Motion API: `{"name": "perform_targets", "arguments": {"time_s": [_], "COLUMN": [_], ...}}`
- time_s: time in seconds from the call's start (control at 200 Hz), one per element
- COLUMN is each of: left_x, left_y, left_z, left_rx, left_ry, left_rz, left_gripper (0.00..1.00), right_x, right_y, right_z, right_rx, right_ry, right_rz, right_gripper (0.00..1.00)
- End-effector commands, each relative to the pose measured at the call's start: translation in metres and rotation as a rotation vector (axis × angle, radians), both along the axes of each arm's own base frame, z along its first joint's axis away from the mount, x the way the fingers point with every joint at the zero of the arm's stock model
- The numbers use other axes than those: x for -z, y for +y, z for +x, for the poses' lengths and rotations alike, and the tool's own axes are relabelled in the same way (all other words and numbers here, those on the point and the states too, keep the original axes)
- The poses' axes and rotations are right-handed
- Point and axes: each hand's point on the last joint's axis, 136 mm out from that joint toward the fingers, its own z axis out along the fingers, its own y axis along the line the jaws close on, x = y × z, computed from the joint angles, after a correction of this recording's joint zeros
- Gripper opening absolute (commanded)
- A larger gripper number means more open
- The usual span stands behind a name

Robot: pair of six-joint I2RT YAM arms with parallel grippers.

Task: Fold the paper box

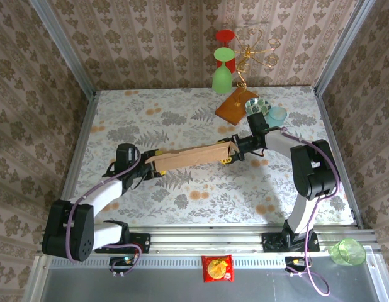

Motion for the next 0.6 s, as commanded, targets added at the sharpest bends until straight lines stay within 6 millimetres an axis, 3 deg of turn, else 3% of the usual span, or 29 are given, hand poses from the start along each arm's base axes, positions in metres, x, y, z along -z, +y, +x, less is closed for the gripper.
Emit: {"name": "perform_targets", "arguments": {"time_s": [0.0,0.26,0.43,0.595], "left_x": [0.005,0.005,-0.002,-0.007], "left_y": [0.000,0.011,0.018,0.026], "left_z": [-0.006,-0.033,-0.045,-0.055], "left_rx": [-0.049,-0.088,-0.107,-0.115], "left_ry": [0.078,0.219,0.276,0.344], "left_rz": [-0.027,0.009,0.029,0.058], "left_gripper": [0.53,0.37,0.32,0.29], "right_x": [0.006,-0.007,-0.027,-0.060], "right_y": [-0.004,-0.022,-0.048,-0.069], "right_z": [0.001,0.011,0.015,0.022], "right_rx": [0.030,0.053,0.060,0.052], "right_ry": [0.039,-0.037,-0.148,-0.347], "right_rz": [-0.028,-0.101,-0.183,-0.265], "right_gripper": [0.53,0.75,0.82,0.82]}}
